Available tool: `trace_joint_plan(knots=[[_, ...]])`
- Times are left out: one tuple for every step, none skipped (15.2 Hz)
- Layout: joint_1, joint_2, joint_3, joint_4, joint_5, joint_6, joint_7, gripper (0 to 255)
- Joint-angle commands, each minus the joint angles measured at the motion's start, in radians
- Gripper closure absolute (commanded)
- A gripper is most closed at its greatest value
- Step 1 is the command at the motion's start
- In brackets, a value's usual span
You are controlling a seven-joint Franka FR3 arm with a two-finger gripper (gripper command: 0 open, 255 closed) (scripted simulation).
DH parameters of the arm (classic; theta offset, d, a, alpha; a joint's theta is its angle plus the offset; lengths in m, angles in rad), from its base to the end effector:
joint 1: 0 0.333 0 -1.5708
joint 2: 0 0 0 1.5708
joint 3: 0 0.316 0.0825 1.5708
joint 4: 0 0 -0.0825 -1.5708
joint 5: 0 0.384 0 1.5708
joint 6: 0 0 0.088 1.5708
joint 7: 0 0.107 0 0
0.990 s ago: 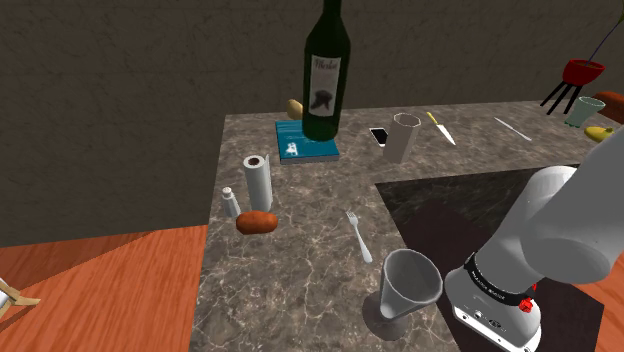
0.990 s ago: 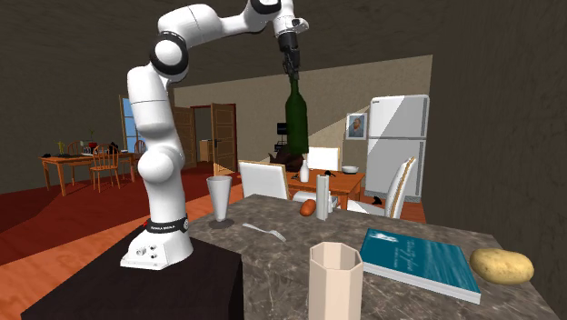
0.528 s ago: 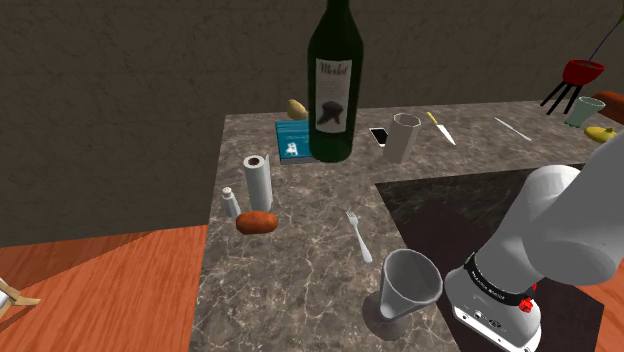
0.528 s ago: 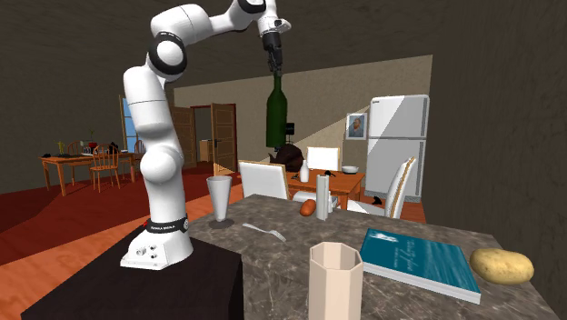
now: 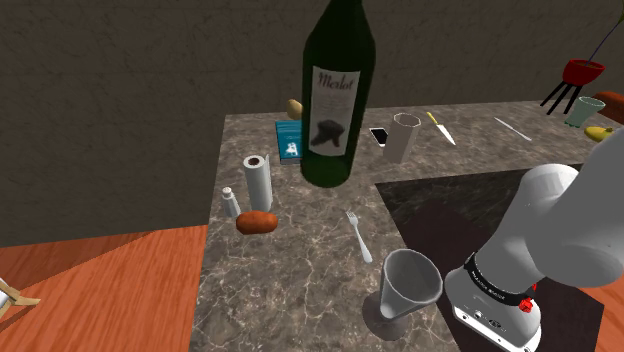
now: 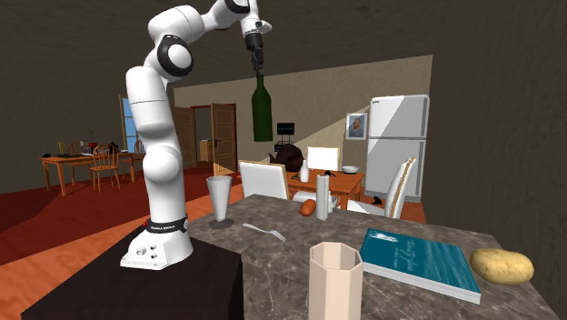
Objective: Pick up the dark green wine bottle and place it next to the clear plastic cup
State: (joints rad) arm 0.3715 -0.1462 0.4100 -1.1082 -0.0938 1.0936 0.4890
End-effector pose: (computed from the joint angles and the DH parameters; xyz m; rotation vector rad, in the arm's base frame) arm 0.2805 0.3002 0.8459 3.0660 0.3758 0.2781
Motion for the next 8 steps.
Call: trace_joint_plan(knots=[[0.029, 0.05, 0.059, 0.092, -0.03, -0.055, 0.071, 255], [0.055, 0.085, 0.101, 0.151, -0.057, -0.091, 0.121, 255], [0.048, 0.056, 0.086, 0.099, -0.036, -0.063, 0.113, 255], [0.043, 0.03, 0.074, 0.052, -0.02, -0.037, 0.107, 255], [0.039, 0.006, 0.063, 0.008, -0.006, -0.013, 0.101, 255], [0.035, -0.015, 0.054, -0.033, 0.006, 0.01, 0.096, 255], [0.033, -0.035, 0.046, -0.072, 0.017, 0.031, 0.091, 255], [0.032, -0.054, 0.038, -0.109, 0.026, 0.052, 0.087, 255]])
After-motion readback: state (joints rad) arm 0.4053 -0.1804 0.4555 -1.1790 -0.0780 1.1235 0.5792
